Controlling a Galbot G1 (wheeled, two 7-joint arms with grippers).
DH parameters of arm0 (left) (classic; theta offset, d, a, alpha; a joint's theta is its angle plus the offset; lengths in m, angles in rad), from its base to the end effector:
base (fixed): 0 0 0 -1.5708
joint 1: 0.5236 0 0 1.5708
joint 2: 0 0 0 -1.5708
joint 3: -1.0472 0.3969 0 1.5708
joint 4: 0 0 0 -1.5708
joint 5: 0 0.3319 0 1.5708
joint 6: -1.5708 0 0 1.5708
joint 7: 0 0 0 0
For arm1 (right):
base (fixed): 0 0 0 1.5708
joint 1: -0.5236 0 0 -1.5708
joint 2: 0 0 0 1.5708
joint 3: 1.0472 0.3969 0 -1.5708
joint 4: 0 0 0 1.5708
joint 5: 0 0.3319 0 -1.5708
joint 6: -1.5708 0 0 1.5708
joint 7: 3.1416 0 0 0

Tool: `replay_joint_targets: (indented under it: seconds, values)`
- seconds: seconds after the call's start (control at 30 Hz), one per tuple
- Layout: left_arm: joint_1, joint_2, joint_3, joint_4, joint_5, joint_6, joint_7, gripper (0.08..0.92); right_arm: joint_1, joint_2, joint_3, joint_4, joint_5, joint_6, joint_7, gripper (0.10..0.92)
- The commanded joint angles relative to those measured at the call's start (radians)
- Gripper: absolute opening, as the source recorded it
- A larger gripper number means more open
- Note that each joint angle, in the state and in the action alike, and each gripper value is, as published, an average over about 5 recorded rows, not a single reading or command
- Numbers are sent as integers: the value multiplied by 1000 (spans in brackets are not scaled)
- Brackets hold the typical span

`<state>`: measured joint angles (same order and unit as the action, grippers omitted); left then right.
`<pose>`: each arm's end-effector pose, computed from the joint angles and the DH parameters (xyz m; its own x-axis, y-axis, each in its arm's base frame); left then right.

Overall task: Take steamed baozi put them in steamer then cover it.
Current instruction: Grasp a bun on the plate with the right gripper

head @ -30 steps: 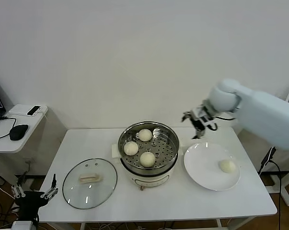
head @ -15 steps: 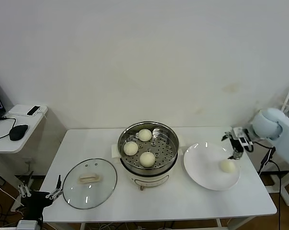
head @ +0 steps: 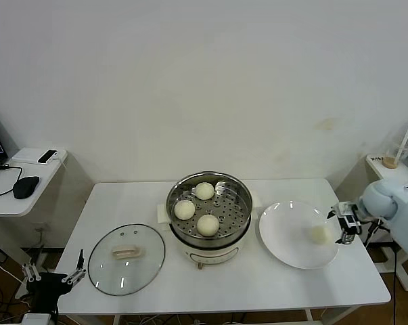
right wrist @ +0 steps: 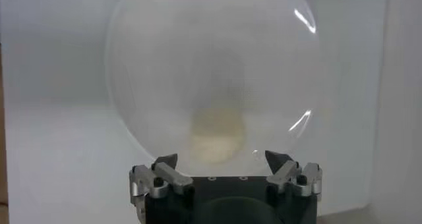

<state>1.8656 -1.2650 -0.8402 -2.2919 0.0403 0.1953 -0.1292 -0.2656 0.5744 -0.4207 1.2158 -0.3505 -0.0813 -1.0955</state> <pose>0.0552 0.1275 -0.2728 -0.9619 -0.2262 0.1532 -0.1269 0.8665 0.4827 0.4747 -0.2931 -0.2193 -0.2720 0.0027 0.9623 -0.9613 -0.0463 -0.2716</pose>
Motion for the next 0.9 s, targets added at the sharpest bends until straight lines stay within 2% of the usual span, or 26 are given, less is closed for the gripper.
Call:
replay_joint_targets:
  seconds: [0.03,0.43,0.53,0.77,0.9]
  values:
    - [0,-1,-4,2,0,-1,-1,823,-23,112,24,-144,-63,19,10,823]
    - [-4,-7,-8,5,0,-1,-1,823,9,187,5,-212,-100,10,9,819]
    - [-3,-8,-9,4,-1,-1,-1,823,11,185,4,-211,-104,5,1,779]
    - [-4,-10,-10,3,-2,-1,-2,823,20,174,4,-204,-101,3,-10,628]
    - [-3,-9,-13,1,-3,-1,-2,823,45,150,-8,-170,-72,-5,-24,575]
